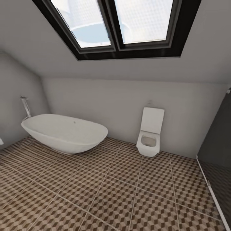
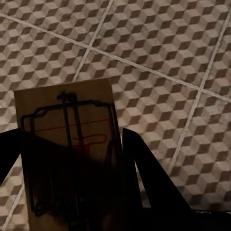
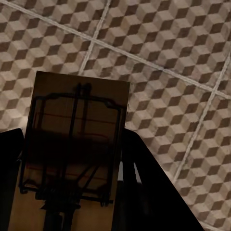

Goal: Take the four mousetraps from the cabinet in the bathroom and place them on the bathroom floor. Make sure all four end up on the same floor surface, and ensure that at least two of them are either under or directly next to the same bathroom sink.

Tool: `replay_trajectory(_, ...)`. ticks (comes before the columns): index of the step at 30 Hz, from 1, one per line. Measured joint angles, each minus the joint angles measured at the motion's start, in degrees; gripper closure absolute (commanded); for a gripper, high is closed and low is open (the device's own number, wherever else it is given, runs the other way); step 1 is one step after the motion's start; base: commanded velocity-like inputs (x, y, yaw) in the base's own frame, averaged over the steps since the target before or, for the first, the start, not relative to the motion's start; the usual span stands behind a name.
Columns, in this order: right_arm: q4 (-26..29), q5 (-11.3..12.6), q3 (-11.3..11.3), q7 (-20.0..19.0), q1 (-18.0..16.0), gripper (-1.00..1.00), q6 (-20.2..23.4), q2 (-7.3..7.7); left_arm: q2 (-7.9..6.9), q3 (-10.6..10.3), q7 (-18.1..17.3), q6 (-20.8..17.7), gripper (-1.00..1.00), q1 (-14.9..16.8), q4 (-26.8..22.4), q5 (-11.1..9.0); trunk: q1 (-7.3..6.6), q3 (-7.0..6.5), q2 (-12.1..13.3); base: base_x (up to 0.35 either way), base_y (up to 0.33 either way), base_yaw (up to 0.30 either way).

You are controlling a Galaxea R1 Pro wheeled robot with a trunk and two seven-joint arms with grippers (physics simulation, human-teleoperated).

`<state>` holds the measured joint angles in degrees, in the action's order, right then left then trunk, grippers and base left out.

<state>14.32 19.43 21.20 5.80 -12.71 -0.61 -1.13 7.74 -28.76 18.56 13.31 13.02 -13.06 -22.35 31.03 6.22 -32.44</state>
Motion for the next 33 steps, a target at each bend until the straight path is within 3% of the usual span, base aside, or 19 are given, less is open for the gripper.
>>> replay_trajectory(21, -0.04, 0.00, 0.02, 0.00, 0.00, 1.00, 0.00, -0.21, 0.00, -0.01, 0.00, 0.00, 1.00, 0.00, 0.00, 0.00, 0.00, 0.64, 0.00, 0.000, 0.001, 0.282)
replay_trajectory(33, 0.05, 0.00, 1.97, 0.04, 0.01, 1.00, 0.00, -0.54, 0.01, 0.00, -0.01, 0.00, 1.00, 0.01, 0.02, 0.01, -0.01, 0.96, -0.01, 0.080, 0.000, 0.175)
